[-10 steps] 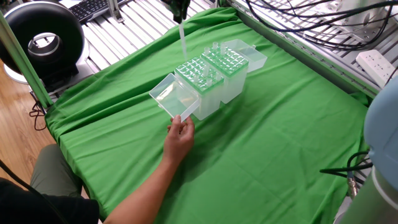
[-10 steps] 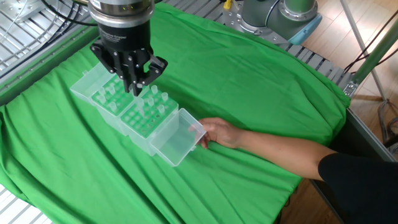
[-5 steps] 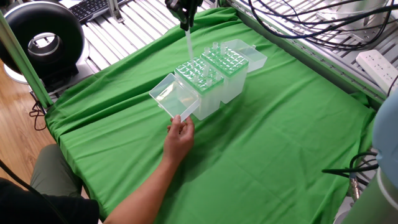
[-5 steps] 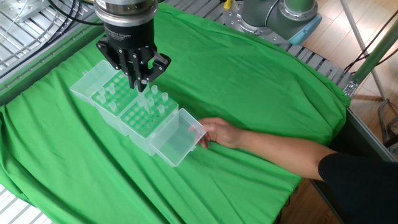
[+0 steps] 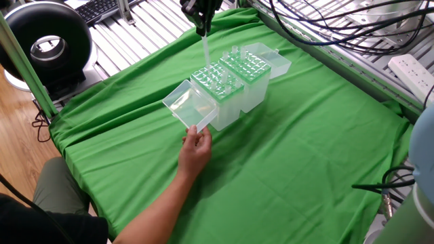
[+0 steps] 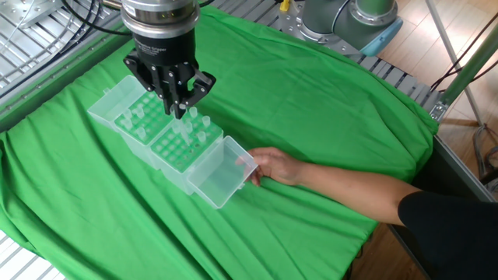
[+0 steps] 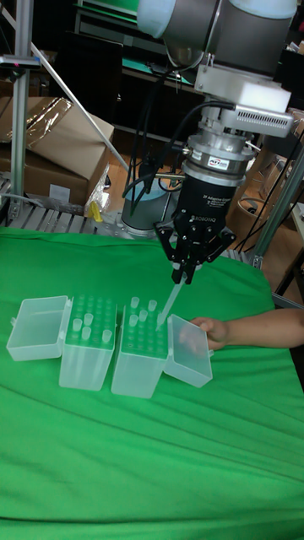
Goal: Insert a large pipette tip into the holder for large pipette tips
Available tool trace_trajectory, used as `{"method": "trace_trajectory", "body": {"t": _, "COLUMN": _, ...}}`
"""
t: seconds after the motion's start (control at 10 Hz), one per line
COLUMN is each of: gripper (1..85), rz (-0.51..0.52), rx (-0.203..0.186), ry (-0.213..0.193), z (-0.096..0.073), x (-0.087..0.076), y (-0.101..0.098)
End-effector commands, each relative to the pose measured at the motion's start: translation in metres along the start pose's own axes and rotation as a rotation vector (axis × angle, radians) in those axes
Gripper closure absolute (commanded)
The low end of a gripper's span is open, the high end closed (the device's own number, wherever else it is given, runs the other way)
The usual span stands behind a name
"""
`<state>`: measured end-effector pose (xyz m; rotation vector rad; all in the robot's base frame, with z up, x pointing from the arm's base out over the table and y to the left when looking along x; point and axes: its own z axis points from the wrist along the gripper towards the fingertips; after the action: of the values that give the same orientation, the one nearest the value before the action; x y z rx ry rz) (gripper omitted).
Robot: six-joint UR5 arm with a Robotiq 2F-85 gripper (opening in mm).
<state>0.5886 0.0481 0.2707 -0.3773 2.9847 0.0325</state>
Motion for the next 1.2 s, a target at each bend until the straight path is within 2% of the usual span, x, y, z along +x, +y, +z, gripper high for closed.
{"method": "trace_trajectory", "body": {"t": 0.0, "gripper": 81.3, "rz": 0.010, "rx": -0.012, "ry": -0.010, "z": 0.002, "x": -0.002, "y": 0.006}}
{"method": "trace_trajectory", "body": {"t": 0.7, "gripper": 81.7, "rz": 0.017, "rx": -0.017, "ry": -0.017, "z": 0.010, "x": -0.002, "y": 0.008}}
{"method": "trace_trajectory", "body": {"t": 1.1, "gripper": 81.7, "rz": 0.013, "rx": -0.018, "ry": -0.038, "z": 0.023, "x": -0.002, "y": 0.006}}
